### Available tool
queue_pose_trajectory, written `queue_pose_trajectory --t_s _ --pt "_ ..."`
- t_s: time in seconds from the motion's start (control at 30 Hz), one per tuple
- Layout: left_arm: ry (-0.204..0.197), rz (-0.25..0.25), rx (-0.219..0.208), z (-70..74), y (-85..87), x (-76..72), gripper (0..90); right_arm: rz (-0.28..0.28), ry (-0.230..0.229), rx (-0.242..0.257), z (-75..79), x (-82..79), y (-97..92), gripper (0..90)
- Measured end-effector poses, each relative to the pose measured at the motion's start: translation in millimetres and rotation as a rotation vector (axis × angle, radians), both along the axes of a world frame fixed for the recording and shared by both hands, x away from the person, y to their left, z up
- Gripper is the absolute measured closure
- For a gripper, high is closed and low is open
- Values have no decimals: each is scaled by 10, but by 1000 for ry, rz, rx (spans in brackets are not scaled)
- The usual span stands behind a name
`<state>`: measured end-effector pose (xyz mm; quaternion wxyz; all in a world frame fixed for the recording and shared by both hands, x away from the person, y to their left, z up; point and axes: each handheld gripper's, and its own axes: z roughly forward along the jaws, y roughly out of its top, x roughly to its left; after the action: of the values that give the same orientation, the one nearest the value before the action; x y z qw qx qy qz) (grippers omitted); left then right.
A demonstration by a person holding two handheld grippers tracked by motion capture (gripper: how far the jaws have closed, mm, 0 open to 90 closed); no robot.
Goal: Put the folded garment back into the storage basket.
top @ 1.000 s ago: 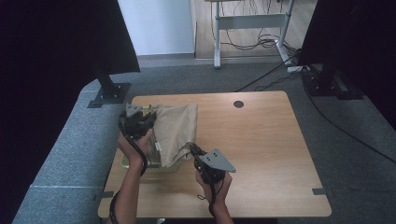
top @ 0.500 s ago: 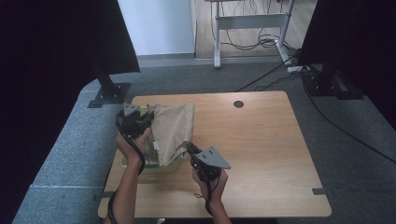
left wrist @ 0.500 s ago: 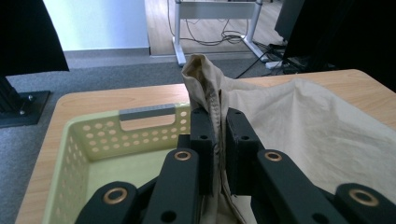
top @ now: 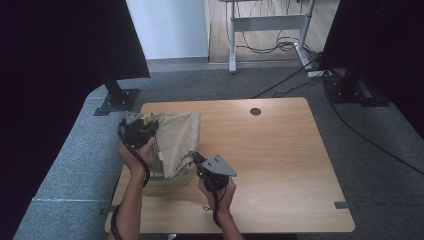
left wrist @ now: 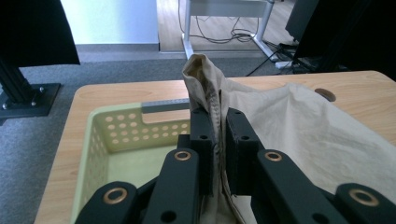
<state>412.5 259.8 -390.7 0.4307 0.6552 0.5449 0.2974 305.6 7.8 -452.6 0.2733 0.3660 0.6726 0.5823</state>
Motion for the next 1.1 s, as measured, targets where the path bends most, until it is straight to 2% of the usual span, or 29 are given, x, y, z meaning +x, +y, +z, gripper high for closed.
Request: queue_pose_trajectory --t_s 0.3,0.4,0.43,0.47,0.5,0.53,0.6,0.63,0.67,0.7,0.8,0.83,0.9,0.93,1.0,1.1 --pt "7 8 -1 -38 46 2 829 12 15 -10 -48 49 97 858" --pt "16 14 -1 -72 73 18 800 18 35 -21 -83 89 136 849" --pt "32 19 8 -106 77 35 800 18 35 -21 -83 89 136 827" --pt "32 19 8 -106 77 35 711 18 35 -21 -83 89 136 827" --pt "45 25 15 -141 72 44 711 7 61 -28 -113 115 155 720" --pt "47 29 19 -155 68 44 653 -11 78 -11 -137 127 140 642" --pt "47 29 19 -155 68 44 639 -15 89 -5 -144 133 129 642" --pt "43 24 15 -166 34 29 639 -15 89 -5 -144 133 129 605" --pt "43 24 15 -166 34 29 620 -15 89 -5 -144 133 129 605" --pt "41 19 15 -156 11 22 620 -34 94 6 -149 121 72 566" --pt "38 15 19 -144 -12 18 604 -45 87 8 -136 102 37 553" --pt "29 6 22 -110 -88 3 604 -45 87 8 -136 102 37 543" --pt "29 6 22 -110 -88 3 594 -52 83 22 -115 82 -19 543" --pt "28 -12 23 -90 -173 -11 594 -52 83 22 -115 82 -19 529" --pt "28 -25 17 -89 -240 -25 557 -55 82 29 -102 50 -110 489" --pt "28 -45 14 -93 -322 -46 522 -55 82 30 -104 38 -138 477"
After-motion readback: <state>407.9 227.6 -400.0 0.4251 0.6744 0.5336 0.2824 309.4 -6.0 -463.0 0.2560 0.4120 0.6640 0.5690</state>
